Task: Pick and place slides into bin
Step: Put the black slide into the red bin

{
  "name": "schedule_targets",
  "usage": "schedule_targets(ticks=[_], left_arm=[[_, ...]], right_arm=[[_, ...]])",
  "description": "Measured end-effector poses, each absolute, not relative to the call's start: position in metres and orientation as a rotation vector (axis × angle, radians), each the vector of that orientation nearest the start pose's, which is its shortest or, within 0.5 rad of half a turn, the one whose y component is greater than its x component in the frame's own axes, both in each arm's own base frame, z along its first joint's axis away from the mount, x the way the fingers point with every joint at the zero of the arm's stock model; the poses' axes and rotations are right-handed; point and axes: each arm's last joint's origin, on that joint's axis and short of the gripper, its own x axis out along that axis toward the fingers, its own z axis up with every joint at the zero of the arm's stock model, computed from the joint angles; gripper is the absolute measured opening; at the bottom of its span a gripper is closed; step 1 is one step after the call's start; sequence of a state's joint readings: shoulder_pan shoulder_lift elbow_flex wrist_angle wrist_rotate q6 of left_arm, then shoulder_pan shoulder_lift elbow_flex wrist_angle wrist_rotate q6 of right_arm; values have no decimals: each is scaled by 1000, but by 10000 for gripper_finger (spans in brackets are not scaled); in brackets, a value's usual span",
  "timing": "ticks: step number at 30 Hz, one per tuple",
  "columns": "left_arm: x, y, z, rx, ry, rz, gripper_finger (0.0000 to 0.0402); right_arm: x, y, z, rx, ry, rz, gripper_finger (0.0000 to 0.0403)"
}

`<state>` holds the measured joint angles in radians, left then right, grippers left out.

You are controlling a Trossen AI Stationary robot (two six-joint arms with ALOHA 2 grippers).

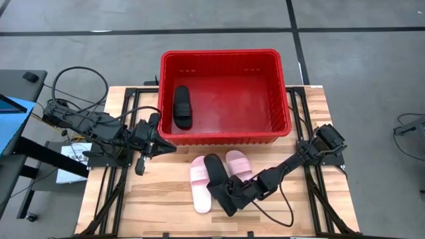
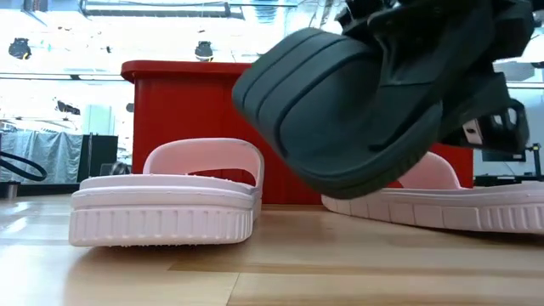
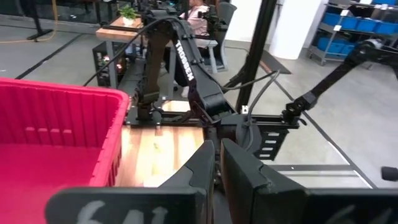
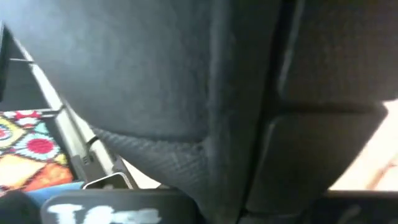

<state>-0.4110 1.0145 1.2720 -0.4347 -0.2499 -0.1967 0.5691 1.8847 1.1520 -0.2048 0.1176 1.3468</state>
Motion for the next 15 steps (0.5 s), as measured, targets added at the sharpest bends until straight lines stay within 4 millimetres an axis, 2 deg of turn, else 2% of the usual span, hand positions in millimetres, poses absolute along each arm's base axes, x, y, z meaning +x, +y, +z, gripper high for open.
schedule_targets(ticks=[6, 15], left_arm=[[183, -72, 432, -149, 178, -154, 18], [194, -71, 443, -131, 131, -129, 20]], right_arm=[[317, 206, 178, 780, 1000, -284, 32], [284, 183, 241, 602, 929, -298, 32]])
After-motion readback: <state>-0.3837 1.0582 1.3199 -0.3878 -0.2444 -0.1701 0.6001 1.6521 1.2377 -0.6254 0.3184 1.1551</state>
